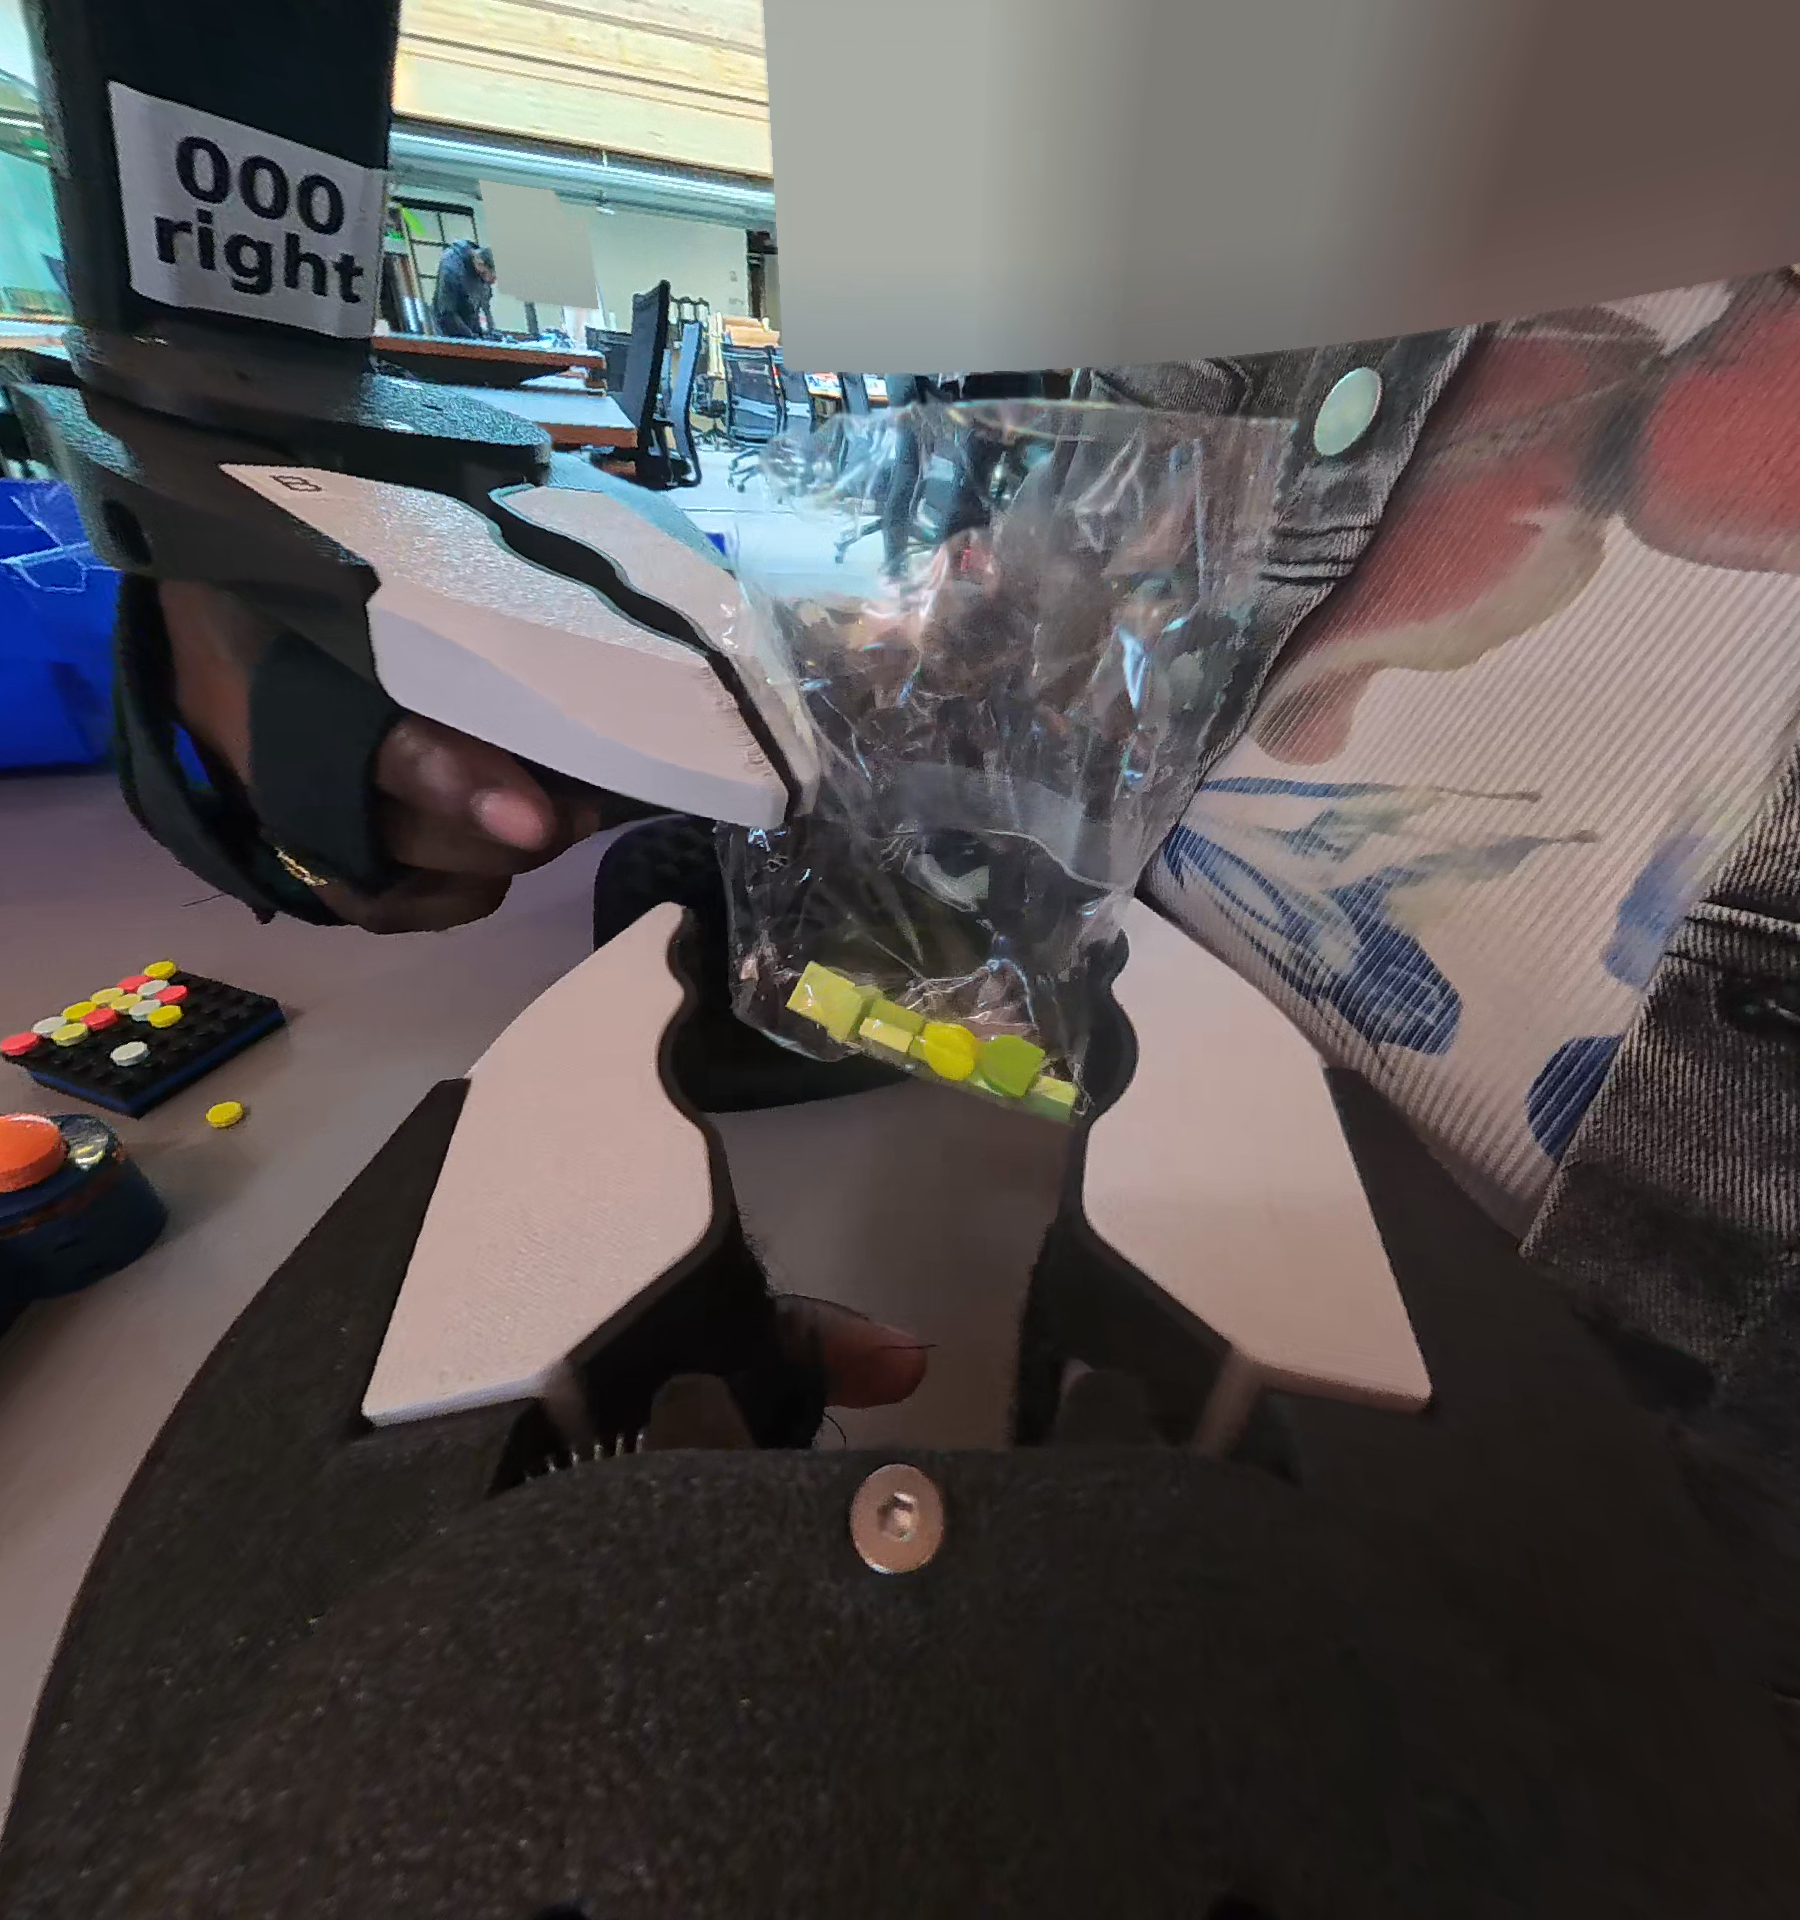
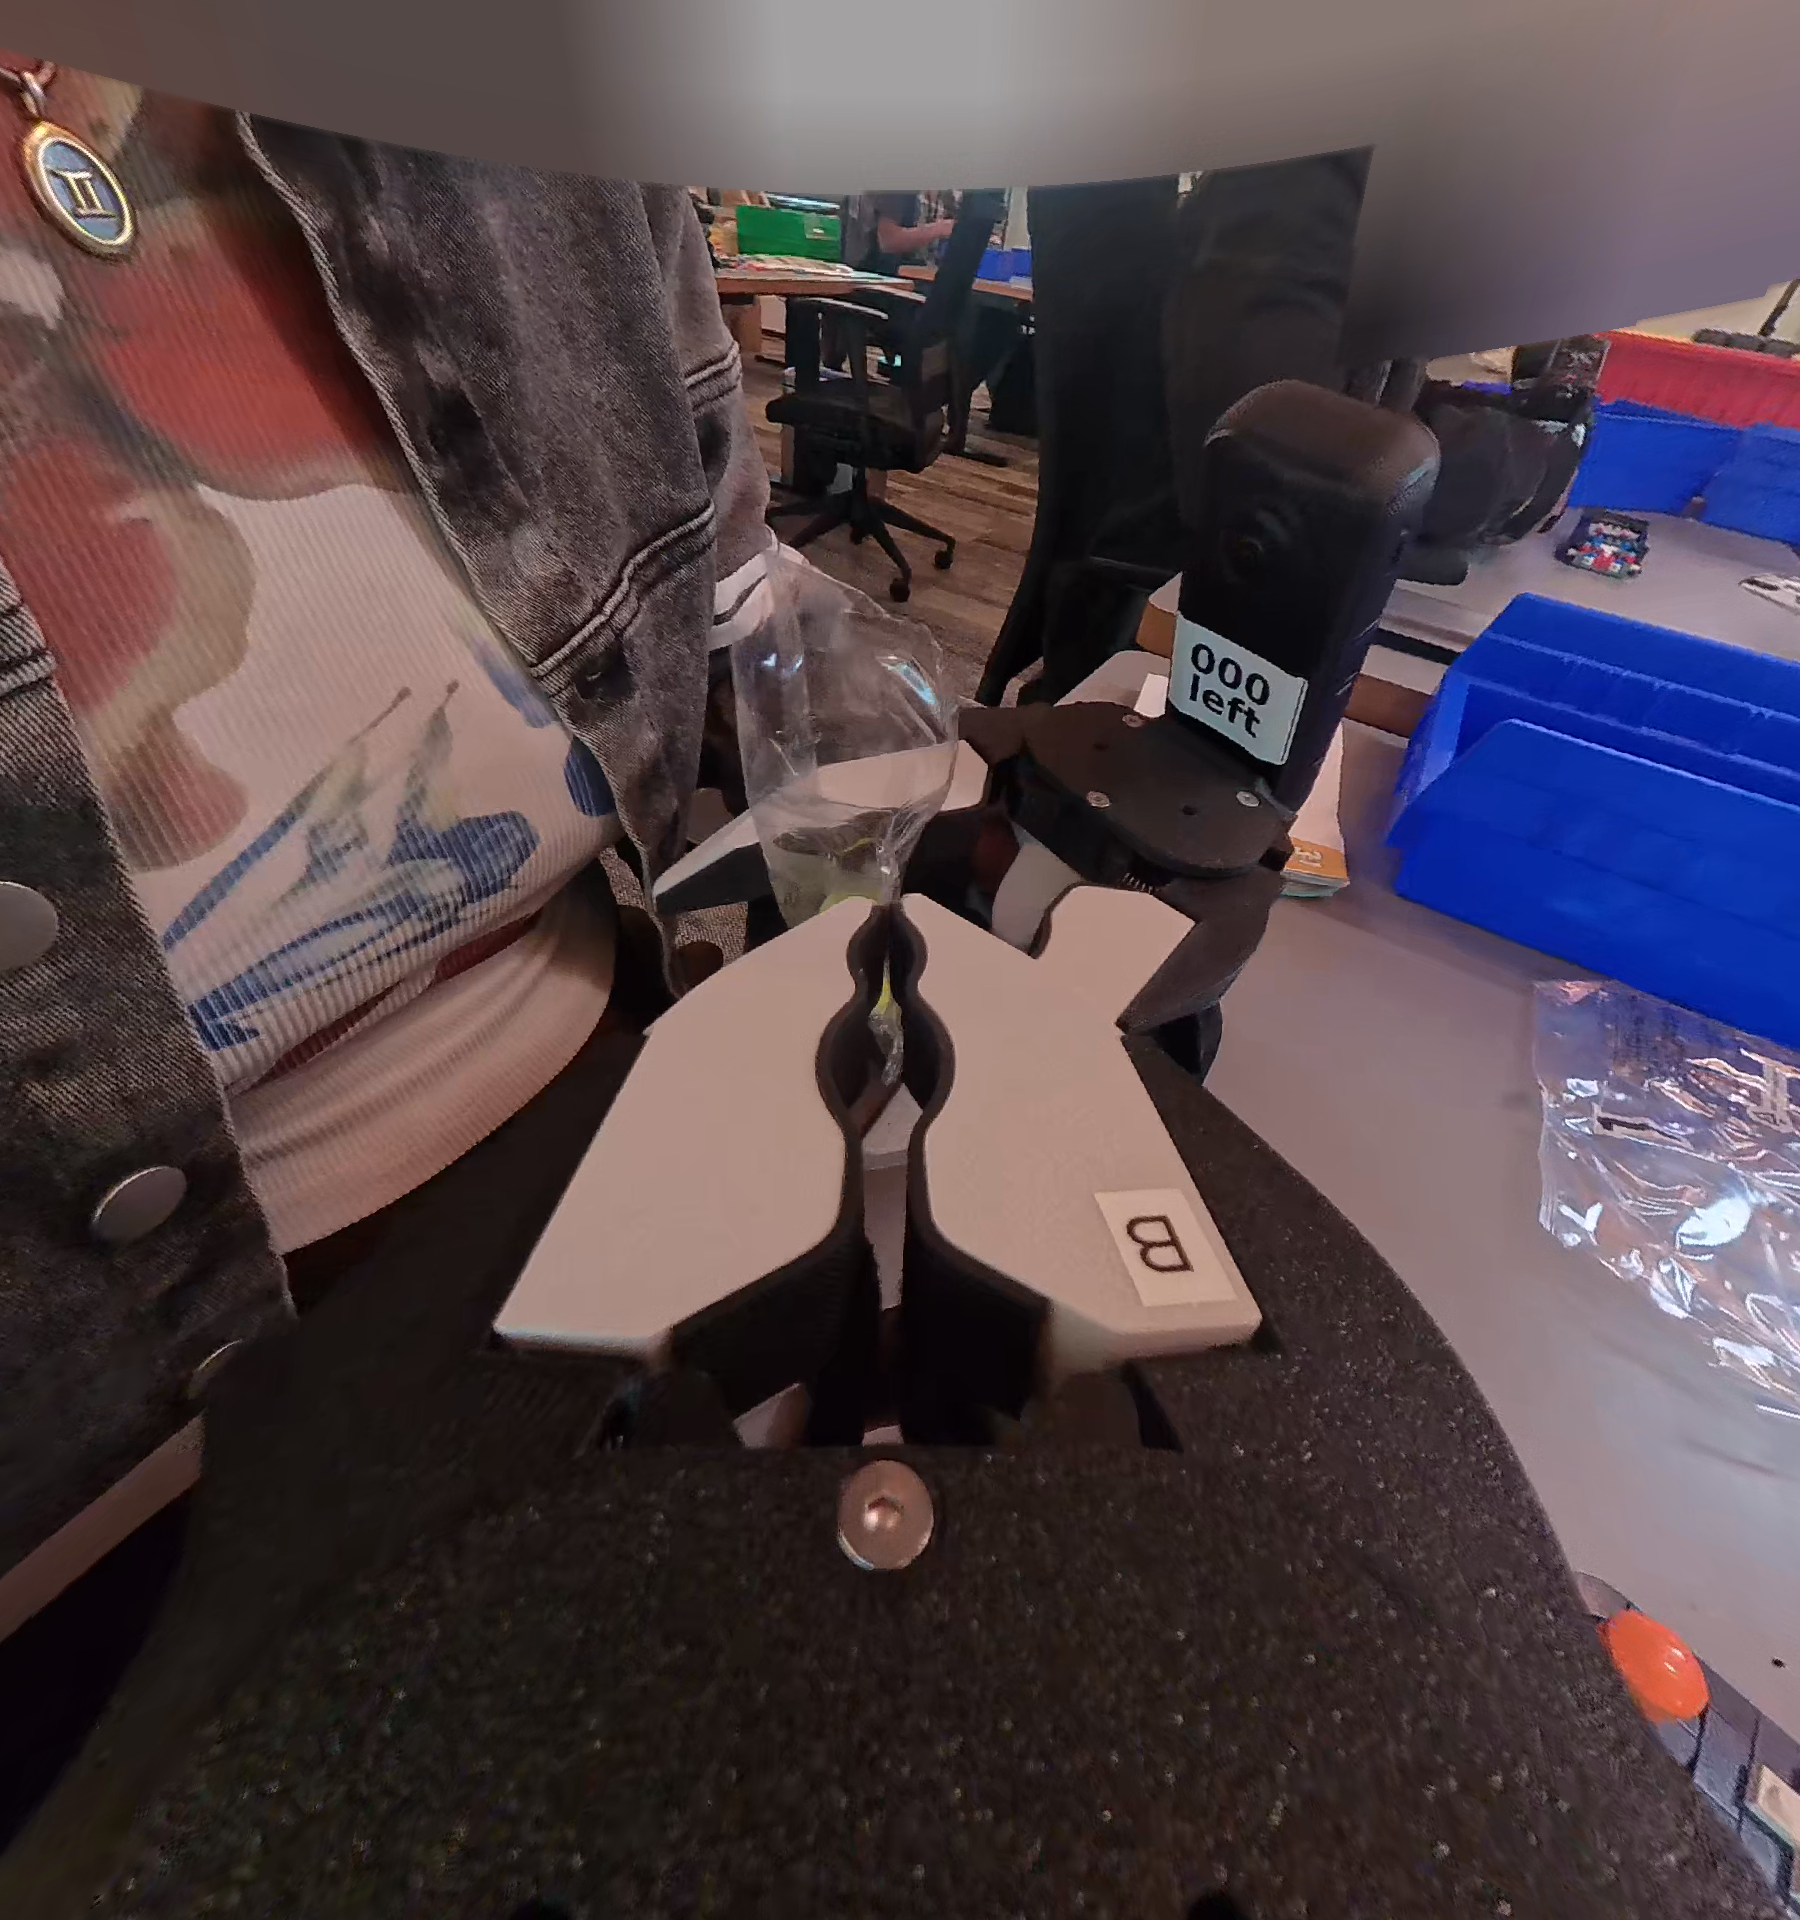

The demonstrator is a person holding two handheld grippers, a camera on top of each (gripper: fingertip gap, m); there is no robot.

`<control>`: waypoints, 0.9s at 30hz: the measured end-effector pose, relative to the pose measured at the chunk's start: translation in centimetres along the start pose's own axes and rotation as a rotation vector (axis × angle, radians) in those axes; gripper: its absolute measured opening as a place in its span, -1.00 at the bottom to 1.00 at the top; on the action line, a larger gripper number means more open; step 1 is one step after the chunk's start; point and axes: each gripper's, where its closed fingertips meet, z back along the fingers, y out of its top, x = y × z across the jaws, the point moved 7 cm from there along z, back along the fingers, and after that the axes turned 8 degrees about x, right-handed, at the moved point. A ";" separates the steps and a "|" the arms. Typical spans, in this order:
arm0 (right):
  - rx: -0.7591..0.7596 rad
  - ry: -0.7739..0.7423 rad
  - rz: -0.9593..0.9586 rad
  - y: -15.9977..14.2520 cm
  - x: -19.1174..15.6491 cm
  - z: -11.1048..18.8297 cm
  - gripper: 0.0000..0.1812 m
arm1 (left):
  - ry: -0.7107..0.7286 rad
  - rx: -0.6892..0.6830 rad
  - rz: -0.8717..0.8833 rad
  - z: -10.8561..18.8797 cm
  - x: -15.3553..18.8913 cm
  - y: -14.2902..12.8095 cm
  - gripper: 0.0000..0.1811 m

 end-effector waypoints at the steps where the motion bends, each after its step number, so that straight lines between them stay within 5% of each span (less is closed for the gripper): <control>1: -0.002 0.001 -0.002 0.0 0.0 0.0 -1.00 | -0.005 -0.005 -0.003 0.0 0.0 0.0 -0.26; 11: -0.002 -0.045 0.005 0.0 0.4 -0.2 -0.99 | 0.028 0.047 0.008 0.4 -0.2 0.2 -0.45; 16: 0.019 0.032 0.012 0.0 0.1 -0.6 -1.00 | 0.013 -0.007 0.026 -0.1 -0.3 -0.1 -0.19; 27: -0.013 -0.004 0.019 -0.2 0.5 -0.9 -0.99 | -0.023 0.011 0.023 0.1 0.0 0.0 -0.48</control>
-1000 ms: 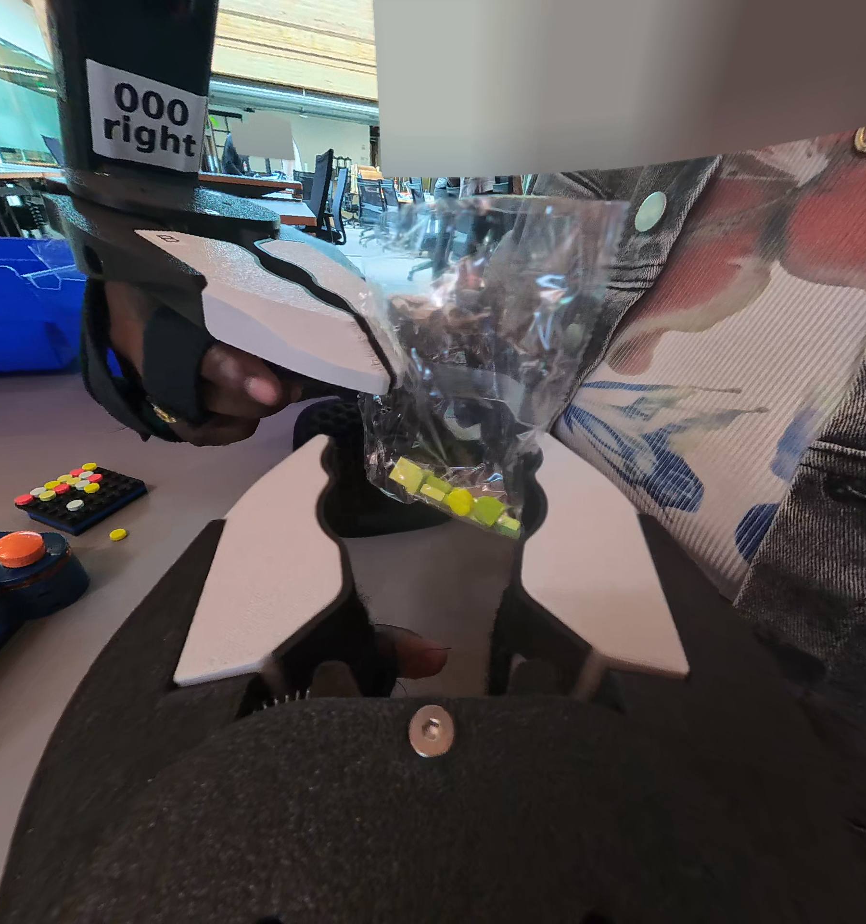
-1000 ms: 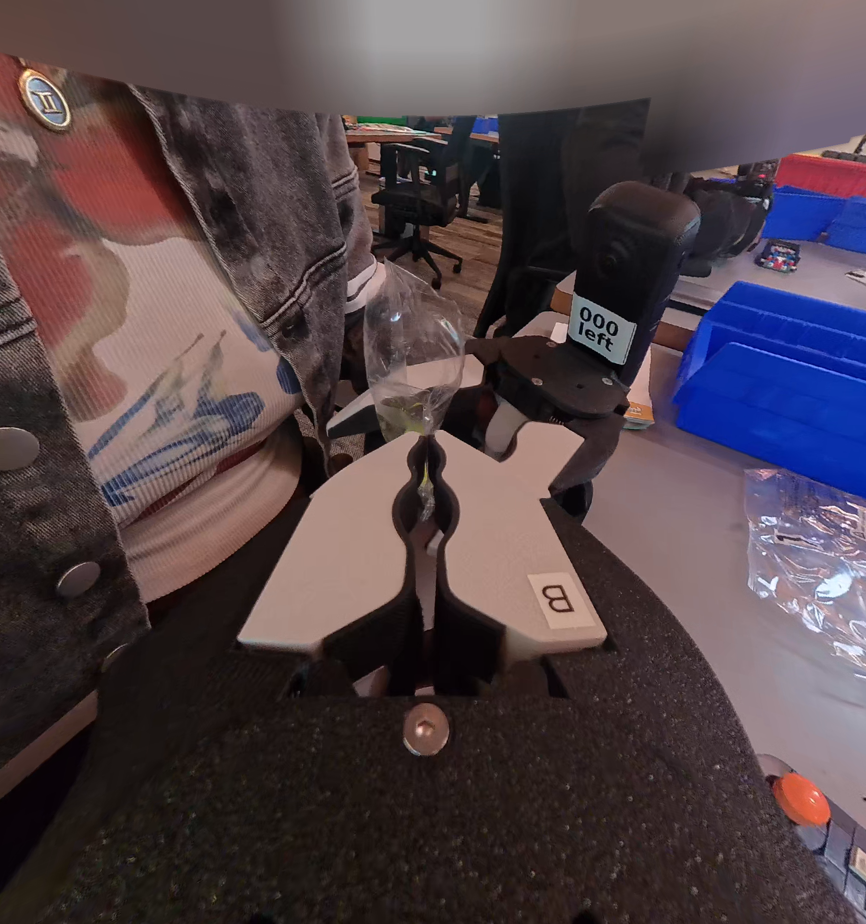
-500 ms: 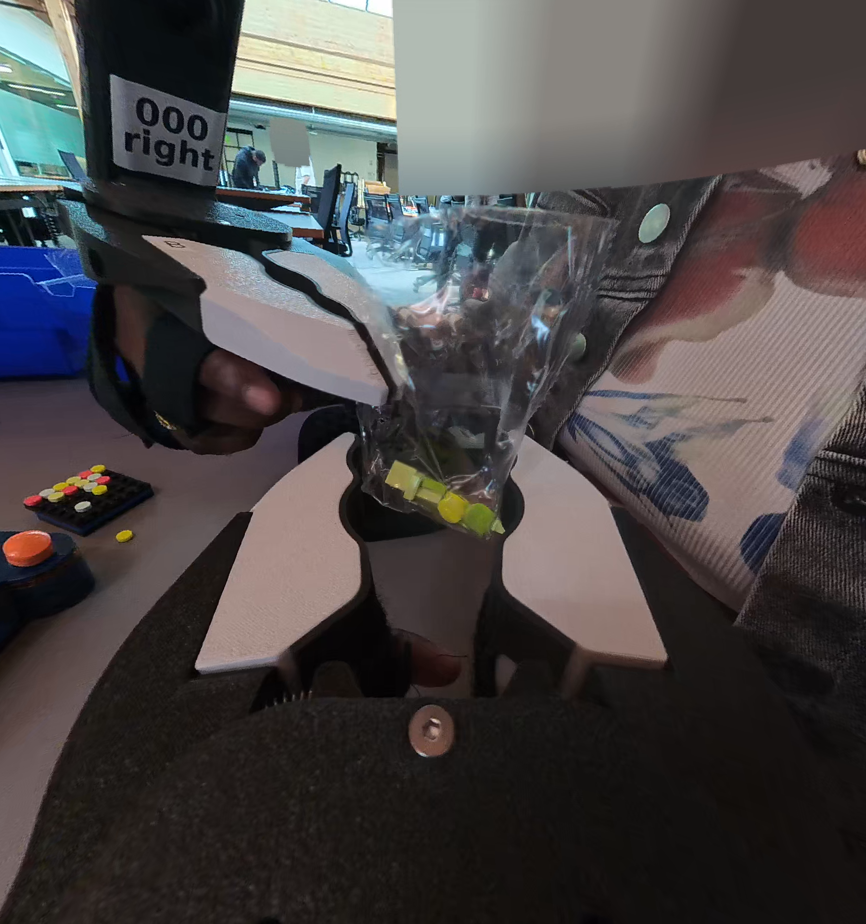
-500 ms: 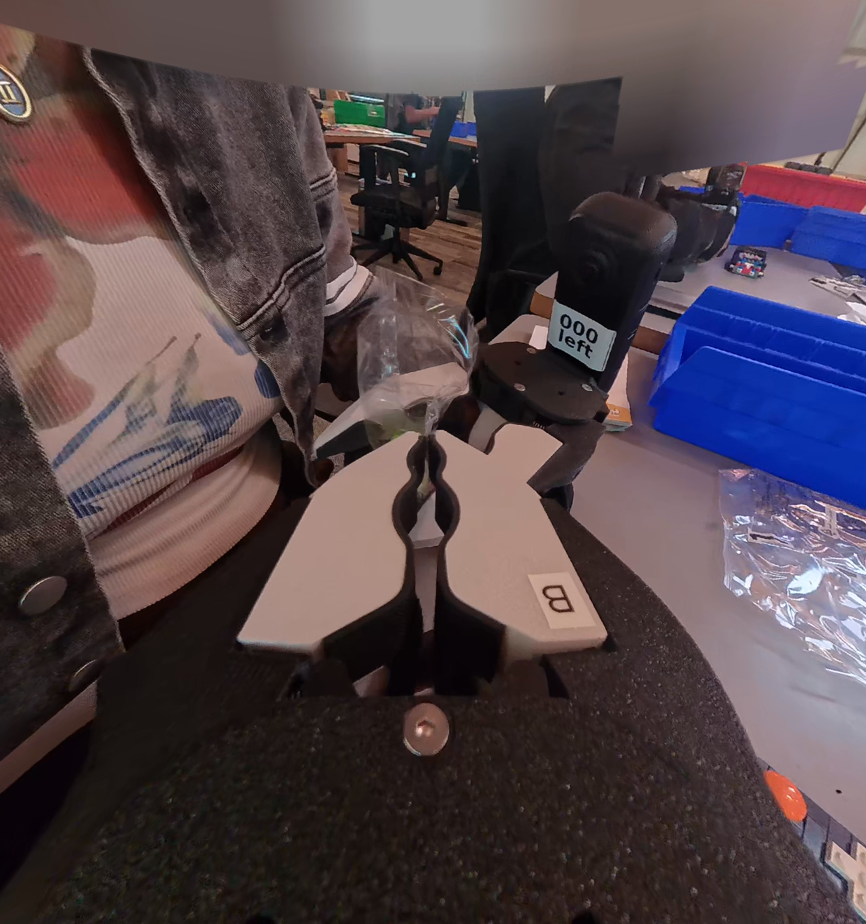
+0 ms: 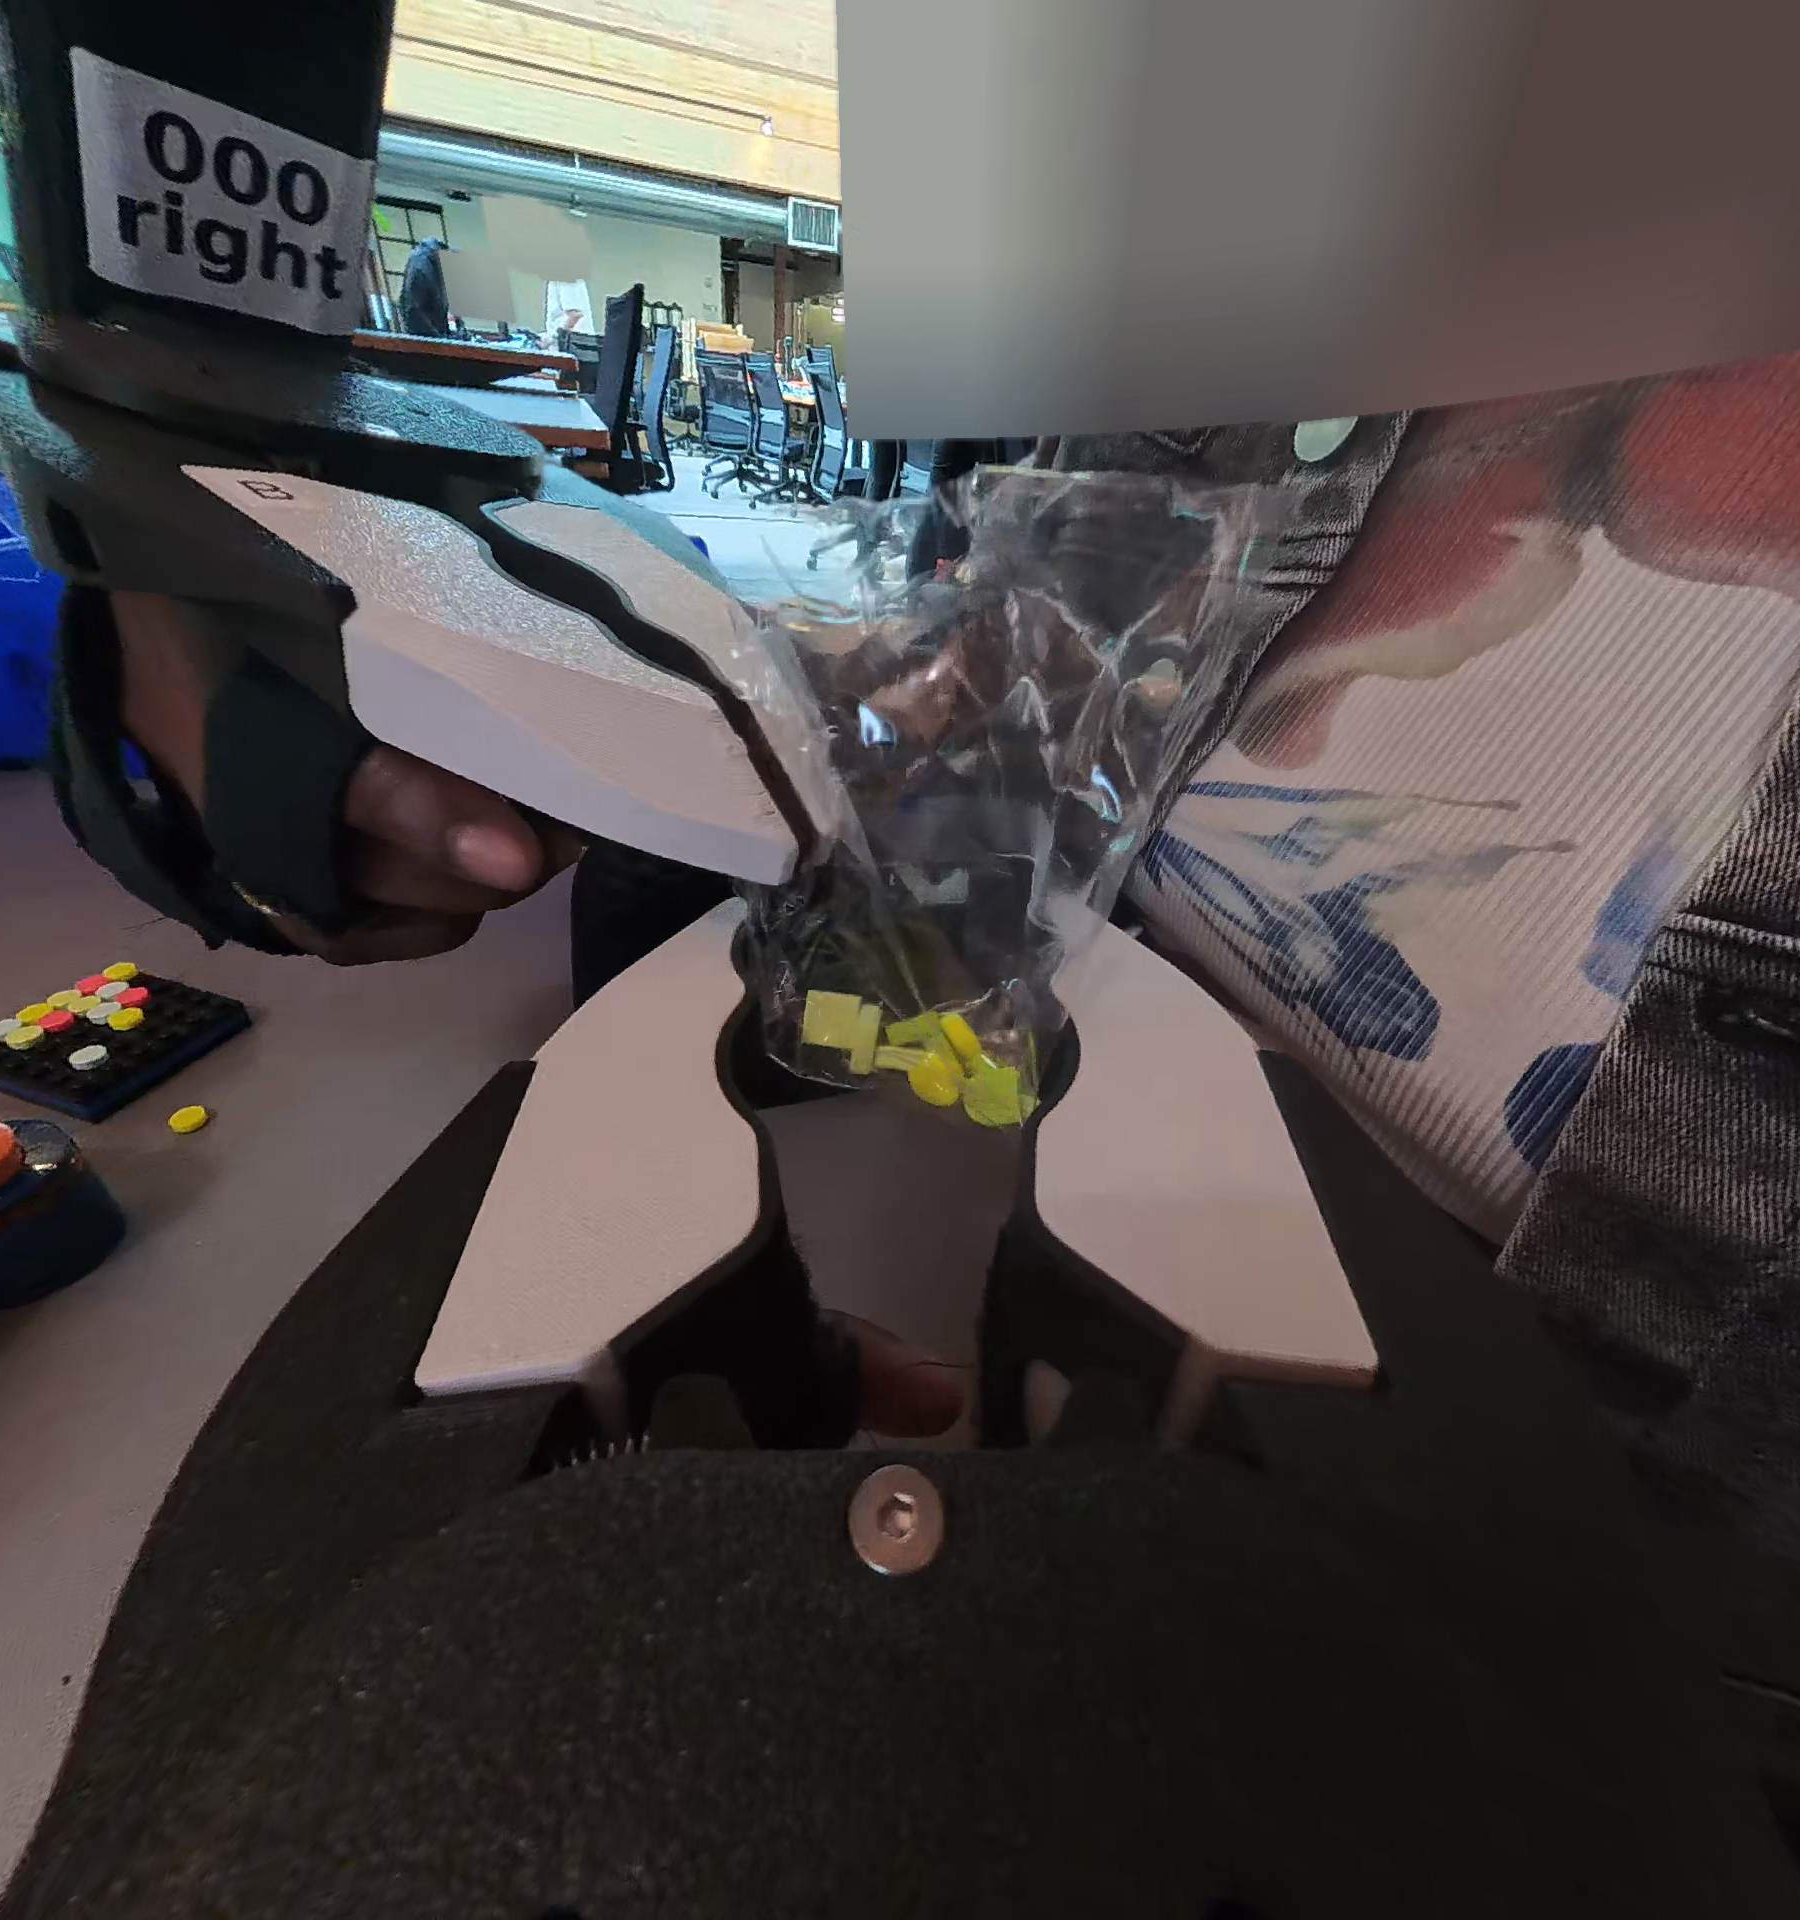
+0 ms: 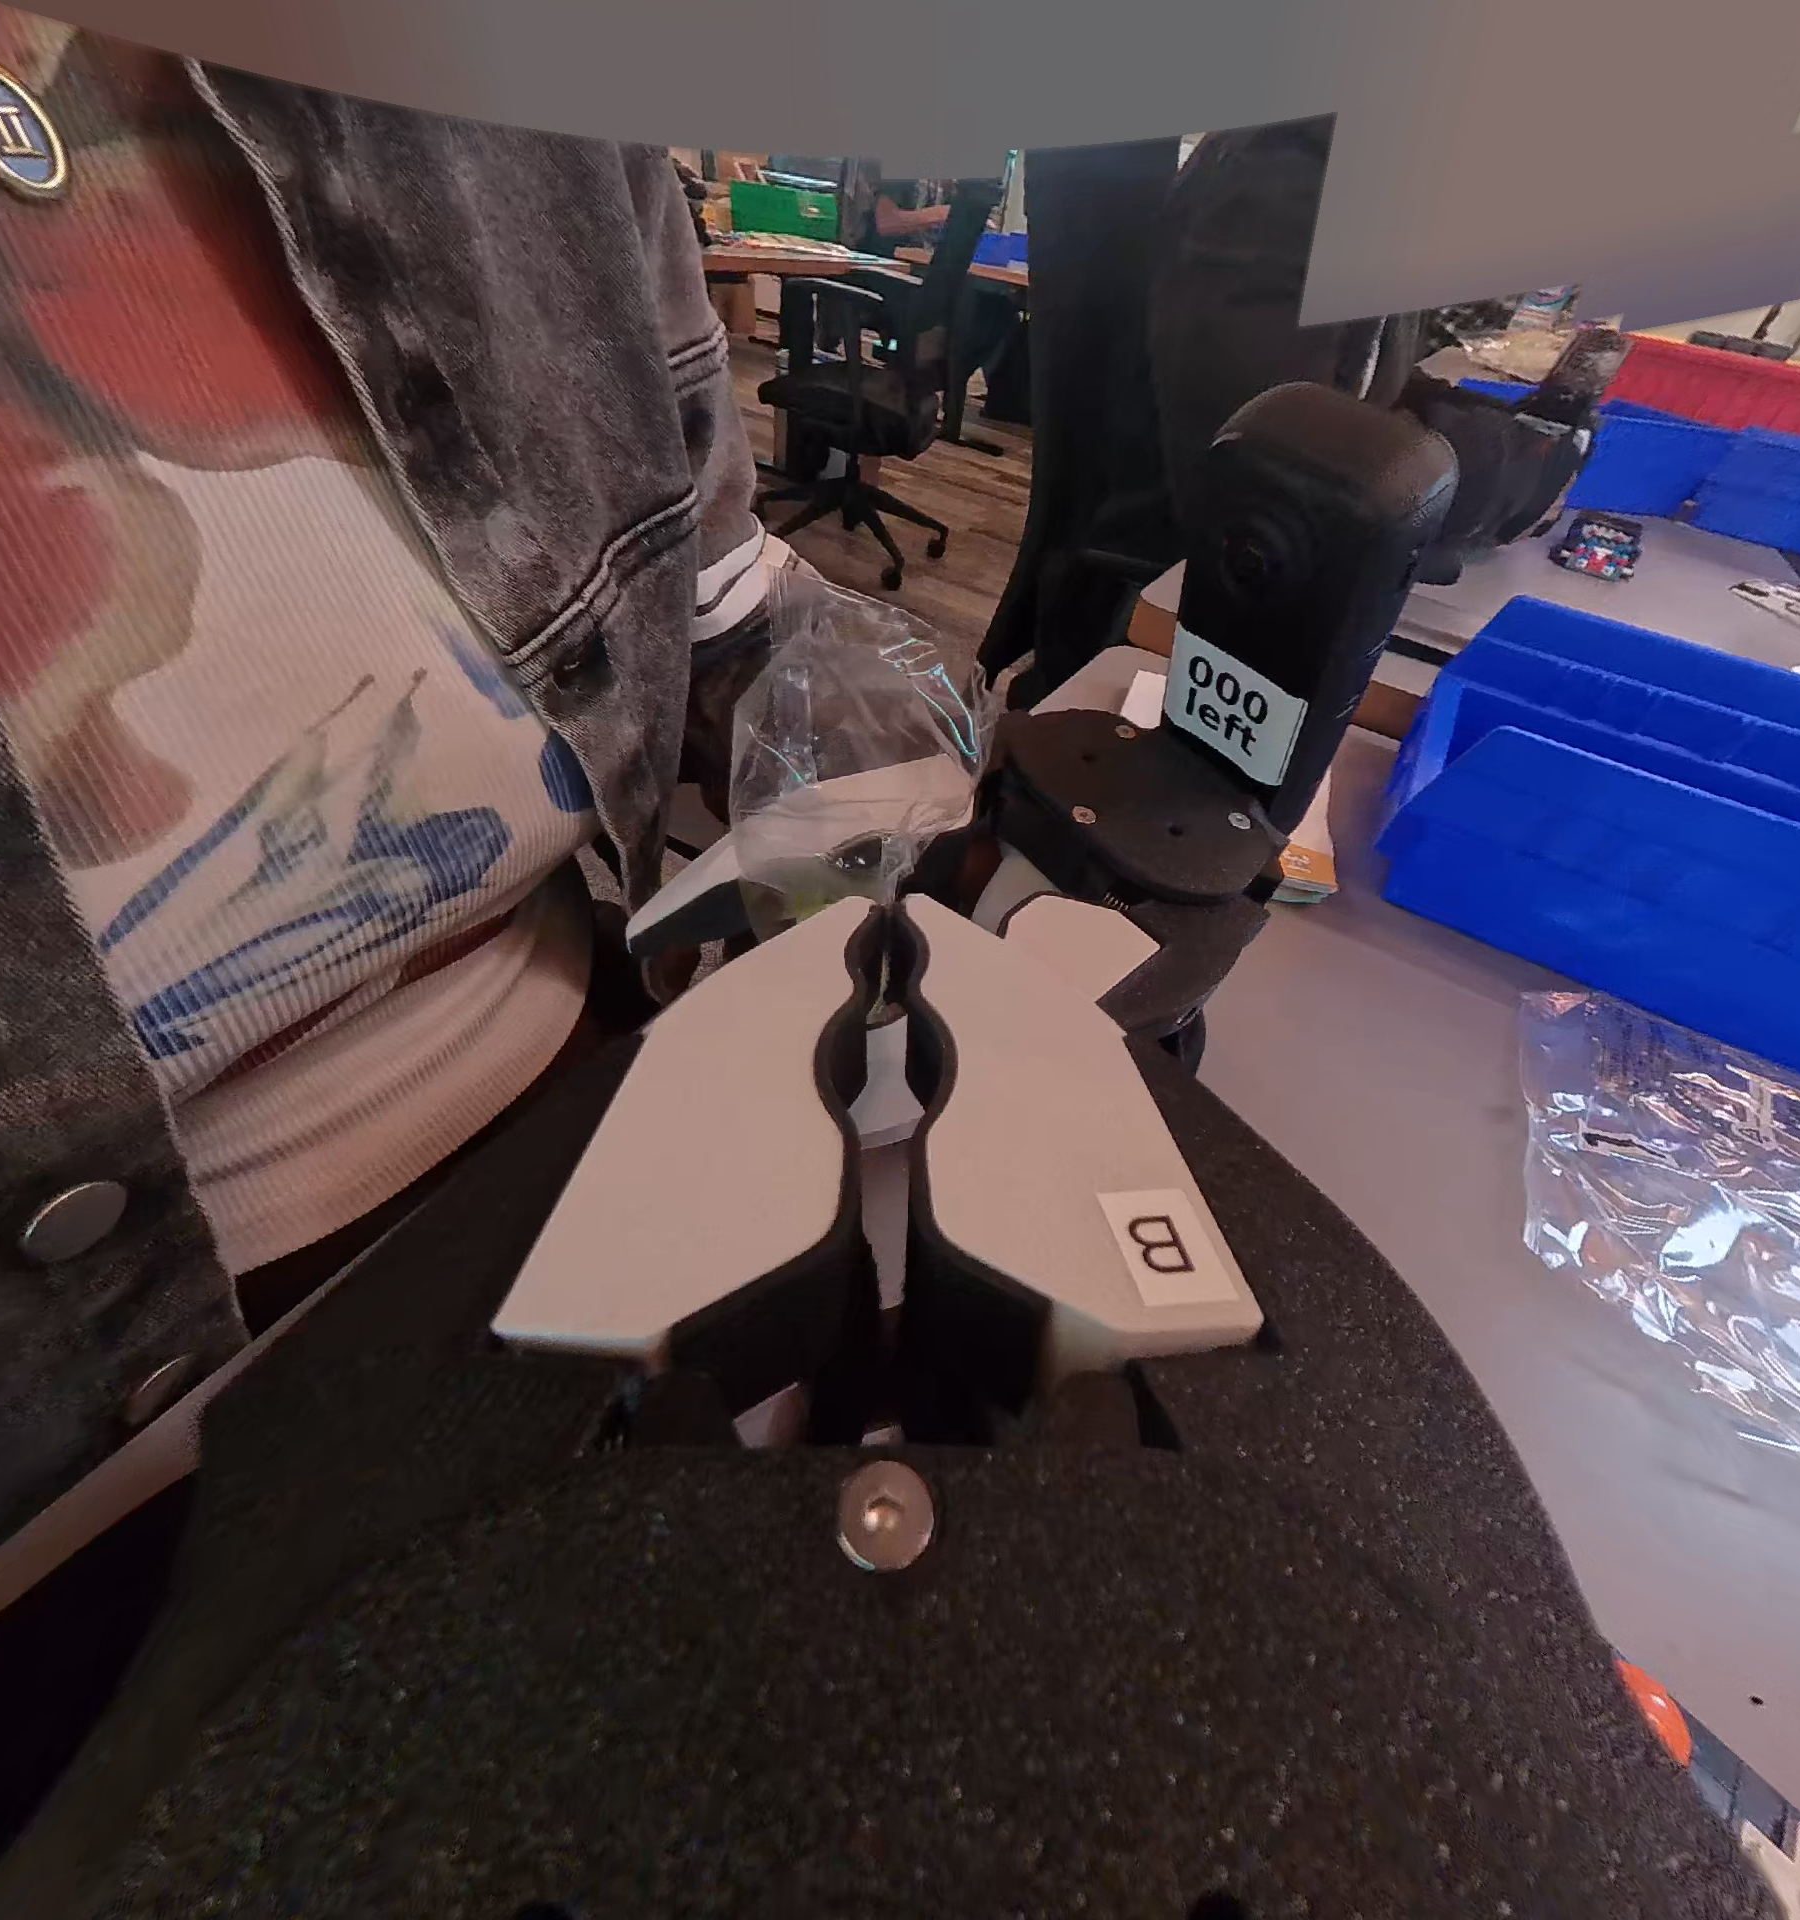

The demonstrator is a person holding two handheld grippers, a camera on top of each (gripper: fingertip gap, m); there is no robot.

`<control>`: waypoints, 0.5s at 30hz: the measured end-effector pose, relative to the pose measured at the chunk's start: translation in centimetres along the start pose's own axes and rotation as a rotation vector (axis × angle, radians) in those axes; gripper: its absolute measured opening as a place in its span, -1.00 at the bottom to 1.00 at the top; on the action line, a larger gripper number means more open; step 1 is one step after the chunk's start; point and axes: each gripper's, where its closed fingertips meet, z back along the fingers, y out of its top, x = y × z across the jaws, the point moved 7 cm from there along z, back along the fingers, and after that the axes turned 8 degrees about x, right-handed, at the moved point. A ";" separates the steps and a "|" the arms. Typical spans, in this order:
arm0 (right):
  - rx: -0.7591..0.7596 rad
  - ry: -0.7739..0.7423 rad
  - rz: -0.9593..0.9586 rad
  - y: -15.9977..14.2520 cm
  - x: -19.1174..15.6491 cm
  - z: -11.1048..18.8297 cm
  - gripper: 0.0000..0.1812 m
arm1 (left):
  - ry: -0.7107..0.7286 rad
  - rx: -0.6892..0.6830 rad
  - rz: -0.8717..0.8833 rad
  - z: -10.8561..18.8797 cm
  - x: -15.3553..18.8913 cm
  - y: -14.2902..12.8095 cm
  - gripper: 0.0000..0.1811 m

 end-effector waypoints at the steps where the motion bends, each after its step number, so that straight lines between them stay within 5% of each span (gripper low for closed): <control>1: 0.001 -0.014 -0.001 0.0 0.1 0.0 -0.96 | 0.005 0.009 0.002 0.1 0.0 0.1 -0.49; 9: 0.033 -0.229 -0.043 0.6 1.0 2.7 -0.63 | 0.165 0.076 -0.064 0.9 -0.6 0.7 -0.50; 12: -0.068 -0.532 -0.100 0.2 1.7 6.4 -0.58 | 0.327 0.064 -0.140 1.7 -1.1 0.9 -0.51; 15: -0.328 -0.930 -0.240 -1.4 1.7 11.7 -0.55 | 0.478 0.068 -0.163 2.7 -1.8 1.0 -0.51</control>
